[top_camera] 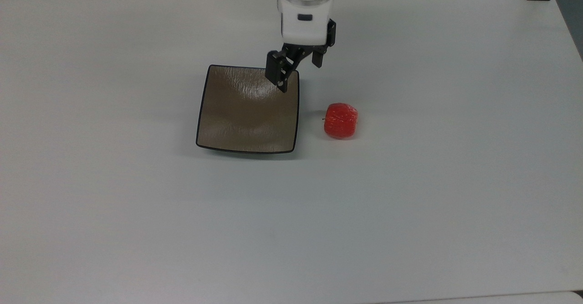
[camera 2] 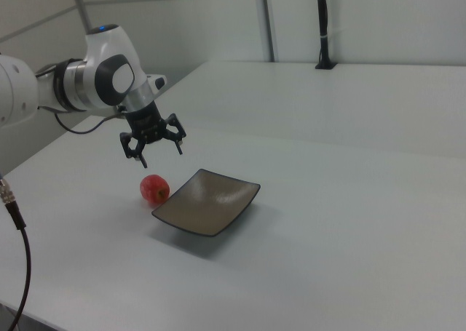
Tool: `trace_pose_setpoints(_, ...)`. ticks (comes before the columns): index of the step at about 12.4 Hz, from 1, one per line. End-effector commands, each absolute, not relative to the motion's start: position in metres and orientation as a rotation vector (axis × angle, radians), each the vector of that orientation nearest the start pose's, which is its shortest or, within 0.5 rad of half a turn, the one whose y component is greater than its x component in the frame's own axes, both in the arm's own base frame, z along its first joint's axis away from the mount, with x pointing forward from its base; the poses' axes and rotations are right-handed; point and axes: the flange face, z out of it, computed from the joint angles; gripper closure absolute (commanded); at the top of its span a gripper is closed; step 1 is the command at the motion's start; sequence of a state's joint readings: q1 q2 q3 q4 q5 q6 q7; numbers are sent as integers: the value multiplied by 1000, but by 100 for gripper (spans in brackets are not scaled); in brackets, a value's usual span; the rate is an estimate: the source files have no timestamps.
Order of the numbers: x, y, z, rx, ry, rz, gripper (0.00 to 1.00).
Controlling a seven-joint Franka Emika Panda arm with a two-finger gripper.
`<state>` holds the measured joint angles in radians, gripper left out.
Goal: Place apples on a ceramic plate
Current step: 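Move the gripper toward the red apple and lower it around it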
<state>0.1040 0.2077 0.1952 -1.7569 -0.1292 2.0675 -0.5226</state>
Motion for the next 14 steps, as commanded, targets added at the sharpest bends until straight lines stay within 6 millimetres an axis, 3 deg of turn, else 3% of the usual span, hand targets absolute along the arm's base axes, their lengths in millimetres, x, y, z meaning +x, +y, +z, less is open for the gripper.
trace_pose_setpoints(1,619,211,399,-2855,-1786,-28,0)
trace_pose_setpoints(3,628,229,384,-2826,-1864,-65,0)
trace_pose_setpoints(5,630,245,382,-2803,-1891,-106,0)
trace_pose_setpoints(8,624,265,368,-2767,-1972,-83,0)
trace_pose_setpoints(12,616,281,366,-2729,-2007,-81,0)
trace_pose_setpoints(14,616,284,355,-2719,-2023,-58,0)
